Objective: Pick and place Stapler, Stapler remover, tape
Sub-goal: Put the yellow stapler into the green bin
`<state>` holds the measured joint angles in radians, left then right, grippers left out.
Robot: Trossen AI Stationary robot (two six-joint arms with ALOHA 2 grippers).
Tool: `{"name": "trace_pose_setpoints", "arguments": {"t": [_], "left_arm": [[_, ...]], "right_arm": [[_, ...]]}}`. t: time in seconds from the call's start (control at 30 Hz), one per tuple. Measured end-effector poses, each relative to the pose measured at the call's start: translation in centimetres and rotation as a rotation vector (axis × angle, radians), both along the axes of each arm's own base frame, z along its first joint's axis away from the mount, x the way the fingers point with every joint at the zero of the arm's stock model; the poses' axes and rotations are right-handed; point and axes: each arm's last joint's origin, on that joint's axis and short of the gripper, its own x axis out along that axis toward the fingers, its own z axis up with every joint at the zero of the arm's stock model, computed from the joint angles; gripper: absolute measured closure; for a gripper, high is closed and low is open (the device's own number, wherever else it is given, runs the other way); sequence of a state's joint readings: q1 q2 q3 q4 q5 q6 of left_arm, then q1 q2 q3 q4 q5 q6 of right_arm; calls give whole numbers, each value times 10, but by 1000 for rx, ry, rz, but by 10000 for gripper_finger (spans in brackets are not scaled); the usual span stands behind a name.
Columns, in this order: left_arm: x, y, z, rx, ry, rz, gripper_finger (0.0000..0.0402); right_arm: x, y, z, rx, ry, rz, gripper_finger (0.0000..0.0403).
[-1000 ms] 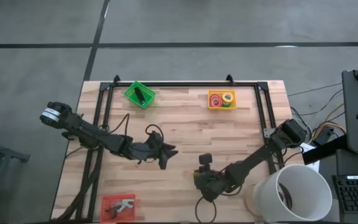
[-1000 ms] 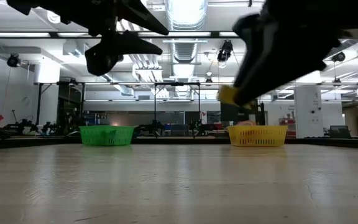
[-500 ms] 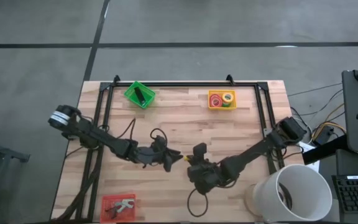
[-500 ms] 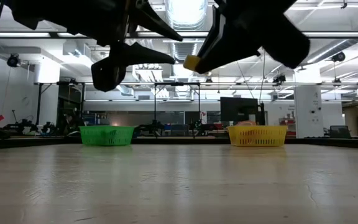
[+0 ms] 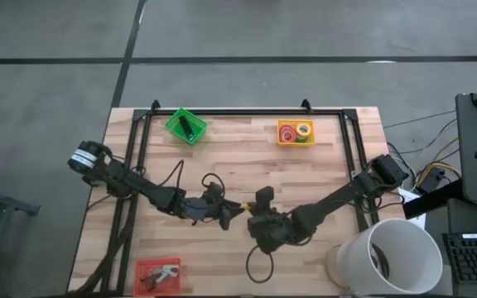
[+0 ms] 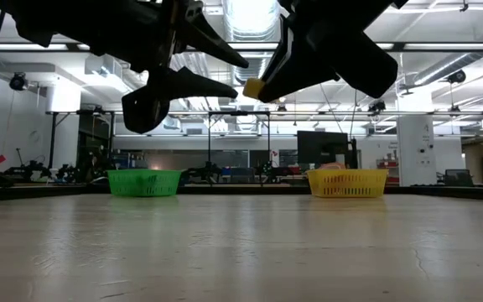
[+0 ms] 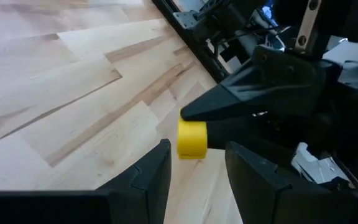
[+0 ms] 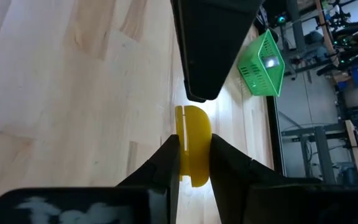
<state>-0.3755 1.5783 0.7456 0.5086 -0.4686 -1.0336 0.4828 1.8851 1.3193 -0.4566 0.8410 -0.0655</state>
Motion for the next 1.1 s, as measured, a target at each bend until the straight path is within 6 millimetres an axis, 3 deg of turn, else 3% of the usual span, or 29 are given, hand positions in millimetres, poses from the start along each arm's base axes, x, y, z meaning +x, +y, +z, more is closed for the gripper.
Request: {"name": "trace_pose_setpoints", "arguments": {"t": [0.67,1.1], "left_arm": [[6,0,-9,8,-10,7,250],[9,0,-6,58,-38,-8,330]], "right_arm": [[6,1,4,13,-51,18,335],[6,1,4,10,-46,21,335]]}}
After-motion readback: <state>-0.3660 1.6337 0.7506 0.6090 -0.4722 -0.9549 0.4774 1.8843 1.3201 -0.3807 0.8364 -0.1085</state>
